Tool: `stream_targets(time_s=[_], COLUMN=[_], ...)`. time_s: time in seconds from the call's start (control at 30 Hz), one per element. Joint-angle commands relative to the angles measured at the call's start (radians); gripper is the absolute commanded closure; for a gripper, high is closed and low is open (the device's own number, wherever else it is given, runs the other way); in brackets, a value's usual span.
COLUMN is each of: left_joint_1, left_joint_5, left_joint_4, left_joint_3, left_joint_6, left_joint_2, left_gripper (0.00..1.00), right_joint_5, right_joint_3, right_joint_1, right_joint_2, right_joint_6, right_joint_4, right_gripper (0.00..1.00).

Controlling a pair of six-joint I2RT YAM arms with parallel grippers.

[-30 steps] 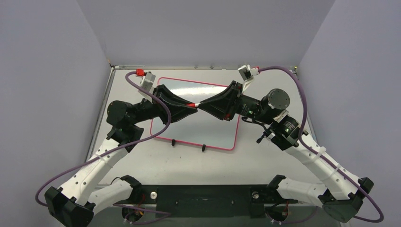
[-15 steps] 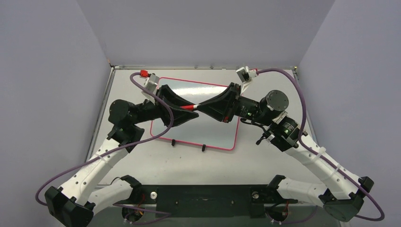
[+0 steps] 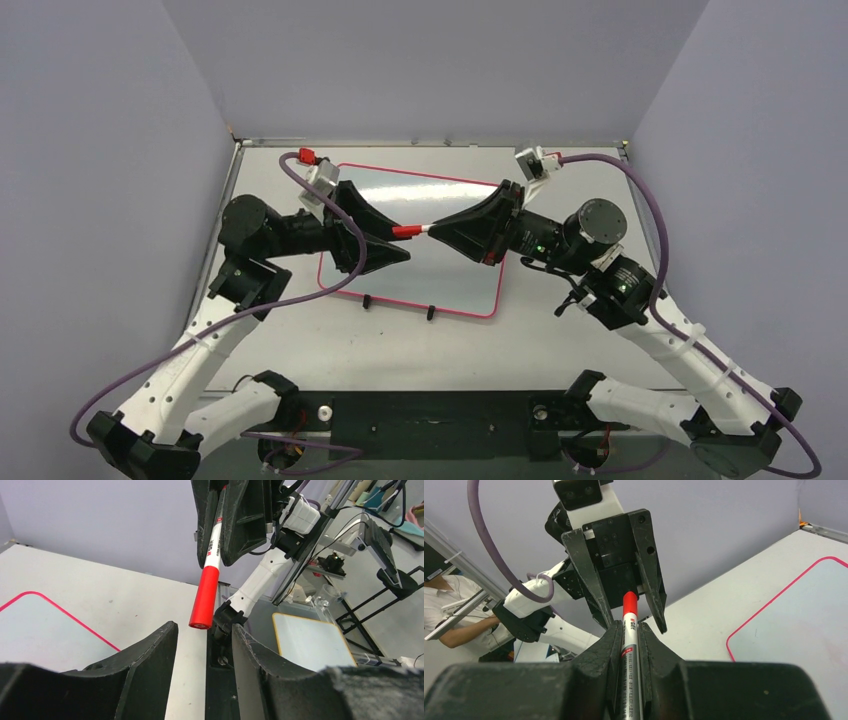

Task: Write a sentence on the whiteboard
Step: Open the pen cap from the whiteboard marker.

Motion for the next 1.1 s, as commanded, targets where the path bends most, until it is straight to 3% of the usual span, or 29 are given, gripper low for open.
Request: stream_targets(time_s=[0.0, 0.4, 0.53, 0.63, 0.7, 0.73, 0.8, 0.9, 1.07], left_joint_1=[0.031, 0.031, 0.029, 0.028, 0.028, 0.027, 0.026, 0.025, 0.012], left_joint_5=[0.048, 0.138, 0.142, 0.142, 0.139, 0.140, 0.144, 0.127, -0.065], left_joint_4=[-0.078, -0.033, -0.007, -0.002, 0.000, 0.000, -0.008, -0.055, -0.232], left_joint_3=[0.063, 0.091, 0.068, 0.059, 0.057, 0.057, 0.057, 0.050, 0.014], left_joint_6=[0.076, 0.050, 0.036, 0.038, 0.038, 0.039, 0.051, 0.112, 0.394], left_joint_2=[-0.025, 0.050, 0.066, 0.069, 0.069, 0.070, 0.073, 0.053, -0.012], left_gripper=[0.58, 0.60, 0.77, 0.80, 0.88, 0.98, 1.00, 1.00, 1.00], right_joint_5=[-0.008, -0.038, -0.050, -0.052, -0.045, -0.041, -0.033, -0.015, 0.021], right_joint_3=[-0.021, -0.049, -0.035, -0.034, -0.035, -0.035, -0.036, -0.036, -0.052], right_joint_1=[0.005, 0.023, 0.024, 0.022, 0.021, 0.020, 0.016, 0.007, -0.043], right_joint_2=[-0.030, -0.018, 0.002, 0.007, 0.012, 0.016, 0.022, 0.027, 0.036], right_joint_6=[0.002, -0.002, -0.006, -0.010, -0.010, -0.009, -0.006, 0.005, 0.085], right_joint_4=[-0.008, -0.011, -0.011, -0.011, -0.012, -0.014, -0.014, -0.018, -0.030], right_gripper=[1.00, 1.00, 1.00, 1.00, 1.00, 1.00, 1.00, 1.00, 1.00])
